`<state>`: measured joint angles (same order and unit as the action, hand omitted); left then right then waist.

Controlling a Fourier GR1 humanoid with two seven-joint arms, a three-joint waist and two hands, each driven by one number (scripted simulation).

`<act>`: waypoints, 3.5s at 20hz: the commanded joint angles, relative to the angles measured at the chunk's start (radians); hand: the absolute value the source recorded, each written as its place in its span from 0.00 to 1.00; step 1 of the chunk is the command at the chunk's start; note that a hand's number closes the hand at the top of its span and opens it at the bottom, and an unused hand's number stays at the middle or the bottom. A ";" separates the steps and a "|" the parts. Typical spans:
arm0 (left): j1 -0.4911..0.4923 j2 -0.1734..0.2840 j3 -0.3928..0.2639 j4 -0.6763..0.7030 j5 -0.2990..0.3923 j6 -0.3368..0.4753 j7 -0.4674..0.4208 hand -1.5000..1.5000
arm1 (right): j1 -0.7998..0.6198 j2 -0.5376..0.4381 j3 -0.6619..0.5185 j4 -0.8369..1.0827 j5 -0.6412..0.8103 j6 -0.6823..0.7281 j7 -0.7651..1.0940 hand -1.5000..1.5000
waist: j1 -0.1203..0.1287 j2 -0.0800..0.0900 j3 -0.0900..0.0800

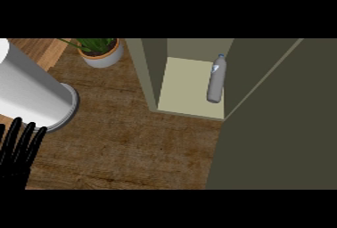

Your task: Pick up the bottled water, place it into the cabinet and close the cabinet

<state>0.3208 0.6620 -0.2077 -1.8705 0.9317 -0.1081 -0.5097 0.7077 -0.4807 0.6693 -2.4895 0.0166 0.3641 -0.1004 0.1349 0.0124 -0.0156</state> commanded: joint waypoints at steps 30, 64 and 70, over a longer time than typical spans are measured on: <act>0.002 0.101 0.085 0.033 0.062 -0.147 0.027 0.00 | -0.416 -0.024 0.032 -0.012 -0.031 0.128 0.223 1.00 | 0.098 0.022 -0.017; -0.043 0.121 0.114 0.068 0.095 -0.203 0.042 0.00 | -0.747 0.159 -0.164 0.304 -0.166 0.043 0.474 1.00 | 0.155 0.051 -0.006; -0.051 0.128 0.121 0.081 0.098 -0.212 0.048 0.00 | -0.929 0.259 -0.198 0.478 -0.197 0.001 0.570 1.00 | 0.146 0.046 -0.001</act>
<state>0.2723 0.7875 -0.0915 -1.7975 1.0276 -0.3148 -0.4631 -0.1046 -0.3079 0.4907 -2.1308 -0.1937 0.4444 0.3872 0.2831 0.0624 -0.0192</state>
